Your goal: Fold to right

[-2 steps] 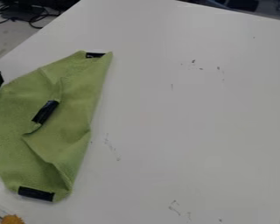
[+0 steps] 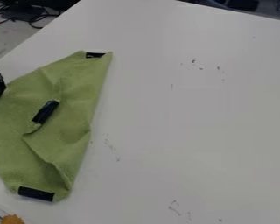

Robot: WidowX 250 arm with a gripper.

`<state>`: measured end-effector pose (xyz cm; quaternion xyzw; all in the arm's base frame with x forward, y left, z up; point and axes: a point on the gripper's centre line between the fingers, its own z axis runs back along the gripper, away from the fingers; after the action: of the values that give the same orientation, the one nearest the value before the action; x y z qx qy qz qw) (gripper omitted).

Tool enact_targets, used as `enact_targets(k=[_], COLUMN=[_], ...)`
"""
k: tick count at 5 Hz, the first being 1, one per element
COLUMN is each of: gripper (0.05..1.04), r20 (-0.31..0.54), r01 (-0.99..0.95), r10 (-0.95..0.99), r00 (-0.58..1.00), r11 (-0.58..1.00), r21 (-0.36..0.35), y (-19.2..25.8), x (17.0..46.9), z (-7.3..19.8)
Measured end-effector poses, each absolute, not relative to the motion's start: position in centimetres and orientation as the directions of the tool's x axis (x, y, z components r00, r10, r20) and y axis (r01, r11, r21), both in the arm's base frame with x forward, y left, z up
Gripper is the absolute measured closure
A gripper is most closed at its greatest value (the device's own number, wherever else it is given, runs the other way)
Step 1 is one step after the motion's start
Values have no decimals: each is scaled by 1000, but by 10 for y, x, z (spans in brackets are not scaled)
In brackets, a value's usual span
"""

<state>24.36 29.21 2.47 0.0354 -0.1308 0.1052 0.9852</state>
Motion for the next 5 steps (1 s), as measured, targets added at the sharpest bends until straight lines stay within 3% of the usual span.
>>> enact_targets(k=[1, 2, 3, 5], gripper=[85, 85, 85, 85], r20=[322, 331, 340, 341], r01=[-195, -147, -115, -98], r10=[155, 97, 70, 46], r00=[934, 939, 938, 939], r11=[976, 981, 987, 985], r21=[94, 128, 114, 139], y=[291, 259, 217, 159], x=[247, 245, 235, 221], z=[57, 79, 81, 43])
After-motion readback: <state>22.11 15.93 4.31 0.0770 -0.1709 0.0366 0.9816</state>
